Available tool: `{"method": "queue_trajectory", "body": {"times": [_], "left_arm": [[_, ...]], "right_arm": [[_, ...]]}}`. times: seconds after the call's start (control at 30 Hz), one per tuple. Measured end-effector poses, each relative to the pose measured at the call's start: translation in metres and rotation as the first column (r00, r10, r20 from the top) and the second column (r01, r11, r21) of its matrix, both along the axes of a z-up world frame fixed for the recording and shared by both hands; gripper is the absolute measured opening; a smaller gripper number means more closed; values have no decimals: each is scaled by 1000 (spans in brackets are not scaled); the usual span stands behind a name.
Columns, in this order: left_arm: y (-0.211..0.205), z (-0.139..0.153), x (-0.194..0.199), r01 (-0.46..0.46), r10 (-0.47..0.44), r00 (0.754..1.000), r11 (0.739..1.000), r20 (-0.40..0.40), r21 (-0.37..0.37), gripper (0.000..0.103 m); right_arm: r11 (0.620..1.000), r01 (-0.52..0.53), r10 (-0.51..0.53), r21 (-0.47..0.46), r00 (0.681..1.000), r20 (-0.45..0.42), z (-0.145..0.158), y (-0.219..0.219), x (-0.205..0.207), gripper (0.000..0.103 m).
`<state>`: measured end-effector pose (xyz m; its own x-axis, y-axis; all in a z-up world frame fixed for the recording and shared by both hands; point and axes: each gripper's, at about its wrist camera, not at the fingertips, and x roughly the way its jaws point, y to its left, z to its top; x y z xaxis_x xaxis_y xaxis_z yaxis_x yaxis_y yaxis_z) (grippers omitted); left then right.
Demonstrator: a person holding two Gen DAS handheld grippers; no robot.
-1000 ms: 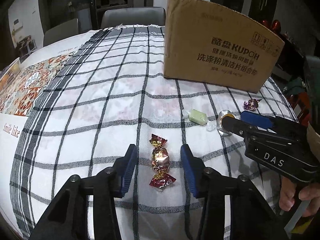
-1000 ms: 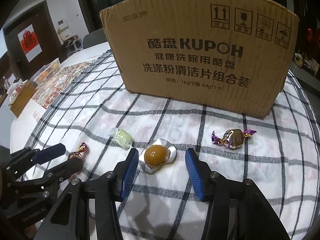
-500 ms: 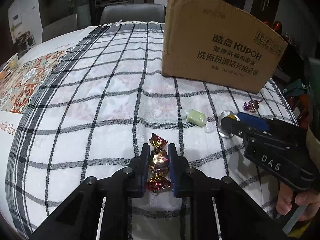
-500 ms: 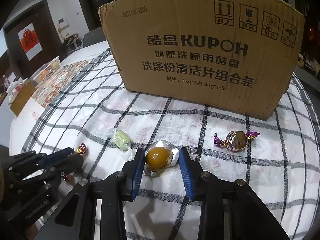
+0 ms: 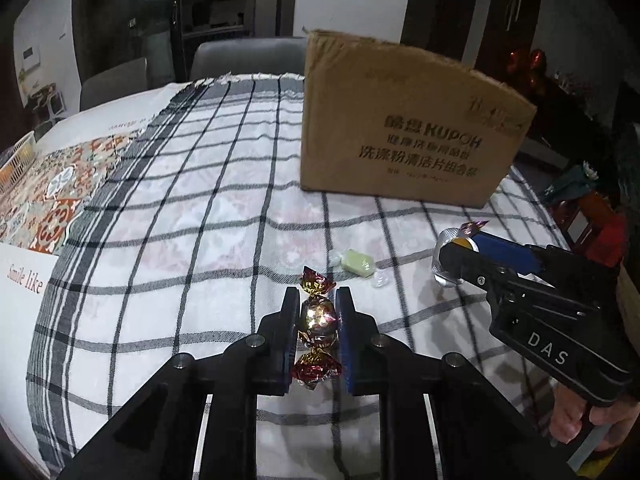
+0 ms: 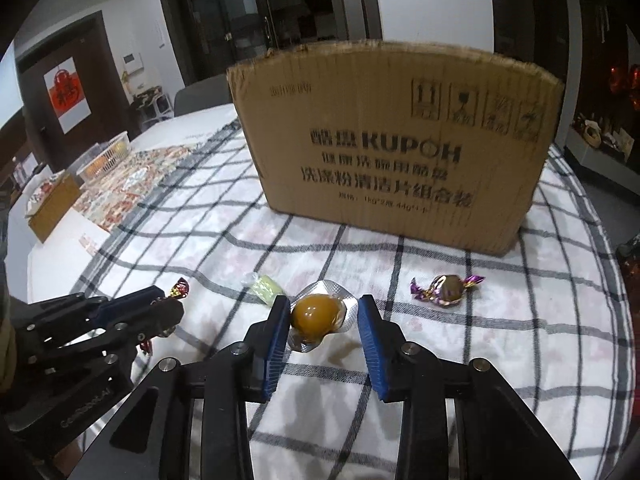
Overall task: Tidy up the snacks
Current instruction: 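Carry both candies into the box and open both grippers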
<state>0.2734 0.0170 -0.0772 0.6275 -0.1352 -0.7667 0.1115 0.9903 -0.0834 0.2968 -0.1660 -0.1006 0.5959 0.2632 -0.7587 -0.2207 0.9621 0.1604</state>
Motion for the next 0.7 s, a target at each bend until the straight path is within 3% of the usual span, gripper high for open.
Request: {"method": "queue_trajectory", "body": {"times": [0.7], "left_arm": [[-21,79,-5,65,-66,981,998,185,11,19]], "right_arm": [[998,56,-56,4,981,185,79,-25,-21,36]]}}
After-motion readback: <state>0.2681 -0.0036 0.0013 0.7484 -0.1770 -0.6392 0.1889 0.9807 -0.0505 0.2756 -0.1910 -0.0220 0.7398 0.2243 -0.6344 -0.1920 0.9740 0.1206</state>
